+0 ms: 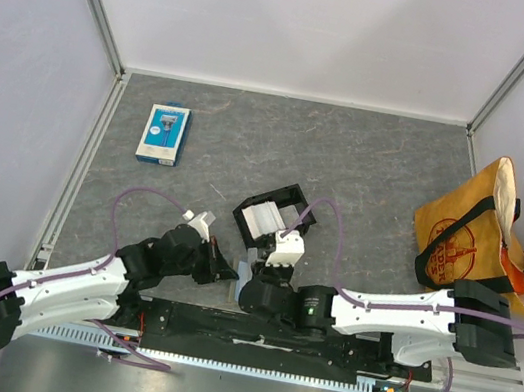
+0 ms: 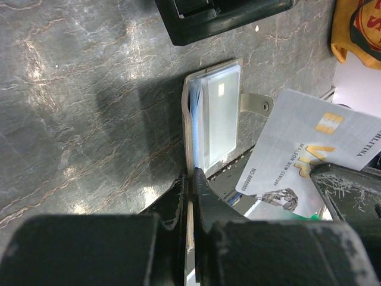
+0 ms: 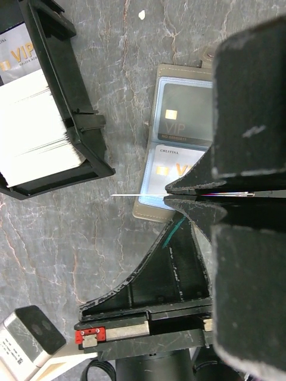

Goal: Put the credit cards into the card holder
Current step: Turn over the card slot in the card holder.

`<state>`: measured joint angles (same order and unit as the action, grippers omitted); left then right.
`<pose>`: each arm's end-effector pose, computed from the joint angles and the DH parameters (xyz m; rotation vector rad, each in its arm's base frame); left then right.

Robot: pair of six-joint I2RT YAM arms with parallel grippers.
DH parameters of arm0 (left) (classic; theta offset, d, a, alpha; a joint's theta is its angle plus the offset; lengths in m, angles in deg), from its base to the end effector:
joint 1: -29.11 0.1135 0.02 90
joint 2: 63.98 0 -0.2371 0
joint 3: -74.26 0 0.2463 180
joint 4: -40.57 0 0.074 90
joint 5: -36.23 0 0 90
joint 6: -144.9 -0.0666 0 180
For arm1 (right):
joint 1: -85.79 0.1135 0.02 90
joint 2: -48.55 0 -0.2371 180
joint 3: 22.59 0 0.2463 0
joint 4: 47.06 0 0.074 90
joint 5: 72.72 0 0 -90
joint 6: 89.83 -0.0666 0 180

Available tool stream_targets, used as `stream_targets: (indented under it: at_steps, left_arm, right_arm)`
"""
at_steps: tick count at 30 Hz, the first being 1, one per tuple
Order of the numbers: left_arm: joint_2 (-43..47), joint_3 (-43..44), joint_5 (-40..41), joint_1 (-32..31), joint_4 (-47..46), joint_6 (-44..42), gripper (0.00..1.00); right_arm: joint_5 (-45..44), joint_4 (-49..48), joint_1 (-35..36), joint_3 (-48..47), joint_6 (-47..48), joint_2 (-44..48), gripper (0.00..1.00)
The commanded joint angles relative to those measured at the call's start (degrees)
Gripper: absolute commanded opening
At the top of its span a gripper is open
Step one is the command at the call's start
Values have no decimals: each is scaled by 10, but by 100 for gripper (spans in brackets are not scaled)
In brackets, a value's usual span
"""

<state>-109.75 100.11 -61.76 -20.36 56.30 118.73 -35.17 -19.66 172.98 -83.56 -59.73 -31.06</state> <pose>0.1229 -0.1580 0.1179 -0.2220 2.4741 -1.1599 0.0670 0.2872 0.1855 -0.0863 2.0601 0.5006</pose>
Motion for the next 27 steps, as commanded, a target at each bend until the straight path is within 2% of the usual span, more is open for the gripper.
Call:
stream_targets:
  at_steps: [1,5,9,13,27]
  left_arm:
    - [10,-7,-19,2,-15,3,8]
    - [19,-8,-18,2,-14,3,21]
    - [32,-13,-16,2,-11,3,24]
    - [43,-20,-14,2,-8,6,2]
    - [54,-24,-8,2,-2,14,2]
  right_arm:
    - [-49,-23,5,-27,-33,-15,0]
    - [-46,-30,9,-37,-32,-37,0]
    - [-42,-32,10,-45,-31,-53,0]
    - [-35,-37,10,-48,-29,-62,0]
    - [-30,-21,9,-66,-34,-103,0]
